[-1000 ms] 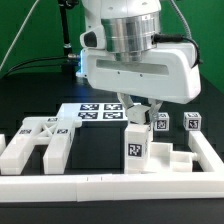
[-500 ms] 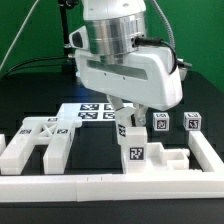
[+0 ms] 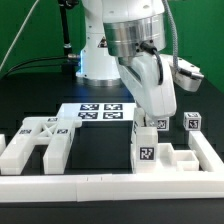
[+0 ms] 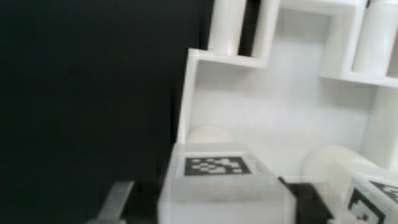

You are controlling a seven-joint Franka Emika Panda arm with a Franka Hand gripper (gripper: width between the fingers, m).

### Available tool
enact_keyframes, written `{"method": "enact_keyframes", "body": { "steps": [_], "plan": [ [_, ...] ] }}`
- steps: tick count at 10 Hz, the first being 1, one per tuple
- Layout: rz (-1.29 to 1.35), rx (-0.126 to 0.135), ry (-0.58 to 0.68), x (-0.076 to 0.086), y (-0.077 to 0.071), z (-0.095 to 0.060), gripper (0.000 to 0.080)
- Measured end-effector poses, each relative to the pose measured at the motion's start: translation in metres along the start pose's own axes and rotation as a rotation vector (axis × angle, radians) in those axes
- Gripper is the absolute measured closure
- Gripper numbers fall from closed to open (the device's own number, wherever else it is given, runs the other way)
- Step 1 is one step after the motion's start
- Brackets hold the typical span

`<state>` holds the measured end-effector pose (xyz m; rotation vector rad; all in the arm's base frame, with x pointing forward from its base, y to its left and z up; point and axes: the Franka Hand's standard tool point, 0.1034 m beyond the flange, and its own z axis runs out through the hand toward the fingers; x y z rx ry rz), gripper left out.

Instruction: Assemble chair

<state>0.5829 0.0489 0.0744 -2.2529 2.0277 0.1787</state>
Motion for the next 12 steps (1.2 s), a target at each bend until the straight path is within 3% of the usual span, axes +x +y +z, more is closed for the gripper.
{"method": "enact_keyframes", "body": {
  "steps": [2,3,4,5,6,9,11,12],
  "plan": [
    [0.033,0.000,-0.001,-0.001,0.000,0.000,0.0512],
    [0.003,0.000,-0.001,-0.001,0.000,0.000,0.0320],
    [-0.083,-0.006,0.000,0.001,0.000,-0.001,0.0320],
    [-0.279,-0.009,0.001,0.004,0.000,-0.003,0.0190],
    [-0.476,-0.006,0.011,0.002,0.000,-0.004,0.0158],
    [-0.683,-0.008,0.011,-0.002,0.002,-0.002,0.0151],
    [-0.976,-0.021,0.047,0.001,-0.001,-0.002,0.0151],
    [-1.240,0.007,0.128,0.011,-0.008,-0.005,0.0151]
  ]
}}
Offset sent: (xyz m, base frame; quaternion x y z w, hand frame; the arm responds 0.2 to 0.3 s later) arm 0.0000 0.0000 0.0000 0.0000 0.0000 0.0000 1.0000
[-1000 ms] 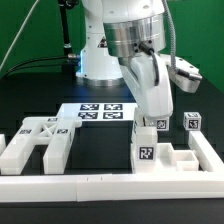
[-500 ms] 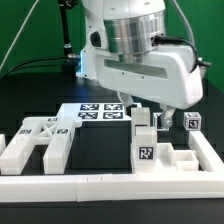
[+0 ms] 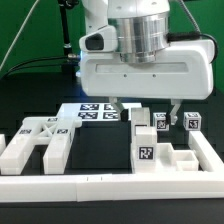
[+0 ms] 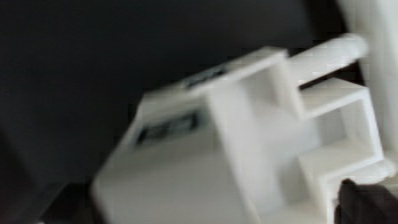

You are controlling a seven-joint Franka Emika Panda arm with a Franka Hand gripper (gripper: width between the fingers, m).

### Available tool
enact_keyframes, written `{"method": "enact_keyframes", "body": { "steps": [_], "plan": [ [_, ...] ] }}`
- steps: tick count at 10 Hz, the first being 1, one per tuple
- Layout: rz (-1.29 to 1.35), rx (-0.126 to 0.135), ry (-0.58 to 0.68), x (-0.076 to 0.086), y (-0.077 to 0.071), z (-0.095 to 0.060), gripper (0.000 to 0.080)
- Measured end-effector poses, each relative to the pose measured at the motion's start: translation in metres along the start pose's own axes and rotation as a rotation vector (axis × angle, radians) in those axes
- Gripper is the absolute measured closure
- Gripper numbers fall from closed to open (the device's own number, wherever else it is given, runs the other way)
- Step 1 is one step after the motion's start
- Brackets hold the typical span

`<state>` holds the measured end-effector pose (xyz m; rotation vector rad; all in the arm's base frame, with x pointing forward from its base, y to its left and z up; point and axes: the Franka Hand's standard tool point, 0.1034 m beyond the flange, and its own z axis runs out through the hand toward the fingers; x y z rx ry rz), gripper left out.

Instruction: Assemble chair

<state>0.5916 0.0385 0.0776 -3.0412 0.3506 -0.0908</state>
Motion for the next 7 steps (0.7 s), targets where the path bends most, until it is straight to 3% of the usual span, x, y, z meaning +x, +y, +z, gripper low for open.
{"method": "enact_keyframes", "body": {
  "steps": [2,3,4,5,7],
  "plan": [
    [0.022,0.000,0.006,-0.0046,0.0018,0.0027,0.0154],
    [0.031,0.002,0.008,-0.0041,0.0020,0.0027,0.0312],
    [0.074,0.004,0.007,-0.0044,0.0018,0.0032,0.0312],
    [0.158,0.006,0.006,-0.0047,0.0013,0.0034,0.0494],
    [0.280,0.004,0.007,-0.0038,0.0044,0.0035,0.0509]
  ]
}}
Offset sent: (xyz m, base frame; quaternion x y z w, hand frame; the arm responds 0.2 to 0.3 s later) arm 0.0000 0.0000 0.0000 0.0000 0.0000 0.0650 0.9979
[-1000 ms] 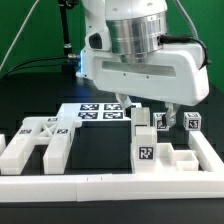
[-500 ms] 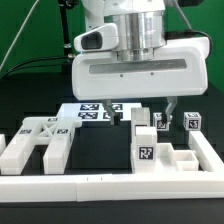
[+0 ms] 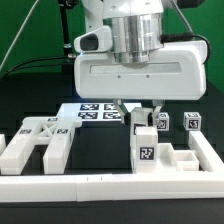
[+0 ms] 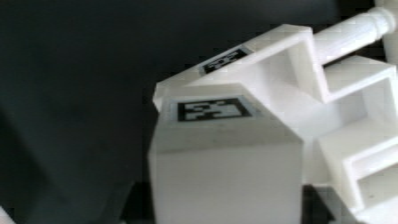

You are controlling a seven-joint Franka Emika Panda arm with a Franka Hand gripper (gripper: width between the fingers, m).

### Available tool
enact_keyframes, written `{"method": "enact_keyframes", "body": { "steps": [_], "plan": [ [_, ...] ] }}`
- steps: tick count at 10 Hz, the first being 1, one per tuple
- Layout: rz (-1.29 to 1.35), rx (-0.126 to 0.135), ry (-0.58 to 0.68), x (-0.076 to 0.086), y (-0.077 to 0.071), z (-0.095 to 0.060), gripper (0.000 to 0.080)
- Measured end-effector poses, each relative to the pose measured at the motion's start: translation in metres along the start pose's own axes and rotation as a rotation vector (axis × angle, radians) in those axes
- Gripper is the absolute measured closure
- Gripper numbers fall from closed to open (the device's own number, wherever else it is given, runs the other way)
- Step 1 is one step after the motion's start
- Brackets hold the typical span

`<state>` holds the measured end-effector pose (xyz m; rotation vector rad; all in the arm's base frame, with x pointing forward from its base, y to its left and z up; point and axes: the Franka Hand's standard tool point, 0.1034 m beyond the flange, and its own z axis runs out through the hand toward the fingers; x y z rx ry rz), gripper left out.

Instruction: Assemble chair

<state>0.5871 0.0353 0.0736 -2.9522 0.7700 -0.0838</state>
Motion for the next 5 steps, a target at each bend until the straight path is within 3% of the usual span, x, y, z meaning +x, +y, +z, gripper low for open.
{"method": "enact_keyframes", "body": {
  "steps": [1,2,3,4,5],
  "plan": [
    [0.102,0.000,0.001,0.001,0.002,0.000,0.0509],
    [0.291,0.023,-0.001,0.009,0.013,0.001,0.0509],
    [0.383,0.021,-0.006,0.013,0.020,0.000,0.0509],
    [0.551,0.017,-0.039,0.011,0.018,-0.002,0.0509],
    [0.694,0.040,-0.046,0.009,0.019,0.001,0.0509]
  ]
}}
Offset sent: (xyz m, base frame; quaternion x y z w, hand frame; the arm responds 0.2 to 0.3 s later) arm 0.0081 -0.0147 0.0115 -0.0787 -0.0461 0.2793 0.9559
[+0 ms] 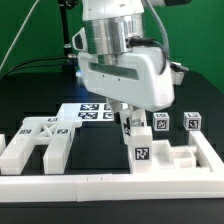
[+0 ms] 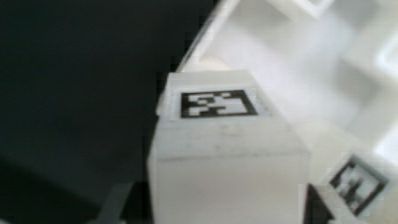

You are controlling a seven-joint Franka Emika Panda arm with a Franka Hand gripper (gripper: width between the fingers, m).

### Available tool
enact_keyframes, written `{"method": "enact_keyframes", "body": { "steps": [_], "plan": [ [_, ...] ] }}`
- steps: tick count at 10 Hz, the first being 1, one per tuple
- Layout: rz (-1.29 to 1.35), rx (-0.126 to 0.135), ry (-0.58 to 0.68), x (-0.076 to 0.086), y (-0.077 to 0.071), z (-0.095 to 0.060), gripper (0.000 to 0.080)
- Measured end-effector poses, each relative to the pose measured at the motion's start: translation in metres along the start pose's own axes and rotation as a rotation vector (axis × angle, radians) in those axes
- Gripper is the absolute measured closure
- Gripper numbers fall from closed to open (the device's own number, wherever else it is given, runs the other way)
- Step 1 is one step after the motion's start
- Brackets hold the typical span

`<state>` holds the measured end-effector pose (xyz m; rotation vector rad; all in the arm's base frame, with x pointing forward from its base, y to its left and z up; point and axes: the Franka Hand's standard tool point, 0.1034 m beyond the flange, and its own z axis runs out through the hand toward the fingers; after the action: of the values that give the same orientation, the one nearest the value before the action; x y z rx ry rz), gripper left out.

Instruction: Assemble chair

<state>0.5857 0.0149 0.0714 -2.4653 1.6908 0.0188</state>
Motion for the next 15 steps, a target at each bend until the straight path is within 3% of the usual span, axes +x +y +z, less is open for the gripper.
{"method": "enact_keyframes", "body": {
  "steps": [1,5,6,7,9,11,13,14,15],
  "plan": [
    [0.083,0.023,0.008,-0.004,0.002,0.002,0.0509],
    [0.308,0.019,0.001,-0.008,0.003,0.003,0.0501],
    [0.314,0.018,0.001,-0.008,0.003,0.003,0.0324],
    [0.233,0.014,0.001,-0.009,0.003,0.004,0.0190],
    [0.007,0.007,-0.011,-0.019,-0.005,0.004,0.0162],
    [-0.128,0.010,-0.009,-0.035,0.000,0.003,0.0152],
    [-0.283,0.009,-0.008,-0.032,0.000,0.004,0.0151],
    [-0.446,-0.002,0.002,-0.032,0.000,0.005,0.0151],
    [-0.681,-0.030,0.023,-0.031,-0.001,0.005,0.0151]
  ]
}}
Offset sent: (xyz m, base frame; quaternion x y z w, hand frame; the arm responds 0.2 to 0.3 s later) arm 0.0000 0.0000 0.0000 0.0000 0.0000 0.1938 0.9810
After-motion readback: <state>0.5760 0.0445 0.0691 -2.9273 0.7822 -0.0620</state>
